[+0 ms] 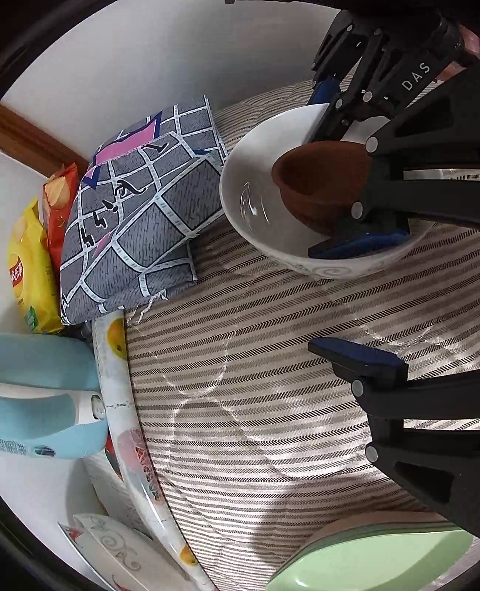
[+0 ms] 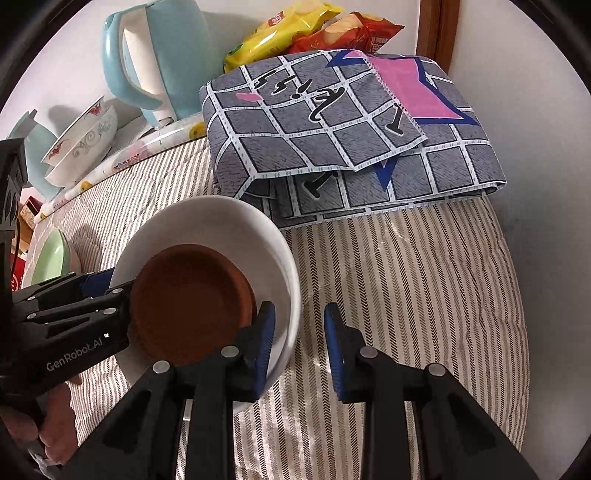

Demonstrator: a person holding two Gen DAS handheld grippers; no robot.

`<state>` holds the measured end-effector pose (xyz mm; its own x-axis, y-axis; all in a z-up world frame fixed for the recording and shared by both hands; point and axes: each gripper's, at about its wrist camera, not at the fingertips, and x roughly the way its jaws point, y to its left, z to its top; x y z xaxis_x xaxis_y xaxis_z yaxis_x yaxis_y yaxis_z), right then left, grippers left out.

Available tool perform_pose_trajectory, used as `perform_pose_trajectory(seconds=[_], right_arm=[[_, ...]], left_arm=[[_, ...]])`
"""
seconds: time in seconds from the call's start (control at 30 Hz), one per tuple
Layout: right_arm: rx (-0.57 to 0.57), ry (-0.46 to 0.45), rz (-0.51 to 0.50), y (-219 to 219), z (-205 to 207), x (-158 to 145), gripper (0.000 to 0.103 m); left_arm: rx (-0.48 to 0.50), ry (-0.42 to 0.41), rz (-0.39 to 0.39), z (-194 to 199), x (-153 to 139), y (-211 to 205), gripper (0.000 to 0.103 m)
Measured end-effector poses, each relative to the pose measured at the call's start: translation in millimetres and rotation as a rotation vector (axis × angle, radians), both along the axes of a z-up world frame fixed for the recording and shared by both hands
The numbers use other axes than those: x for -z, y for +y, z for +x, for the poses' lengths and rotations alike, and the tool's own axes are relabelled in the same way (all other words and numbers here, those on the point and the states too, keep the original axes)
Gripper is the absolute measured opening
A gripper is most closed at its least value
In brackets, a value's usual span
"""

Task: Organize plates and bowls
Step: 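Grasp the white bowl rim with both grippers, then lift the white bowl with both grippers and carry it over the pale-green plate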

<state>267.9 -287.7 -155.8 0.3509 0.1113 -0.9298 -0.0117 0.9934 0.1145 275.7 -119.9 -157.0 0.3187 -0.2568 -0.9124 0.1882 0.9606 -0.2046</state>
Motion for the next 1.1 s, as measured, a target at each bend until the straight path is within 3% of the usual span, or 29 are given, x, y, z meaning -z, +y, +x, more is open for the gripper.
perform_pose_trajectory(seconds=[0.43, 0.6, 0.7, 0.77, 0.83, 1.1], right_arm=[[0.043, -0.034, 0.001, -6, -4, 3, 0.042], [0.067, -0.035, 0.028, -11, -5, 3, 0.042], [0.069, -0.046, 0.022, -11, -8, 3, 0.042], [0.073, -0.044, 0.022, -10, -8, 3, 0.042], [0.071, -0.040, 0.039, -11, -9, 3, 0.039], [0.050, -0.046, 0.091, -2, -10, 1, 0.014]], left_arm=[[-0.003, -0.038, 0.007, -3, 0, -2, 0.040], [-0.005, -0.027, -0.007, 0, 2, 2, 0.039], [0.003, -0.029, -0.019, 0, 3, 1, 0.033], [0.017, -0.034, -0.023, -1, 2, -3, 0.023], [0.032, -0.041, -0.024, -2, 1, -9, 0.012], [0.033, -0.056, -0.010, -2, 0, -12, 0.011]])
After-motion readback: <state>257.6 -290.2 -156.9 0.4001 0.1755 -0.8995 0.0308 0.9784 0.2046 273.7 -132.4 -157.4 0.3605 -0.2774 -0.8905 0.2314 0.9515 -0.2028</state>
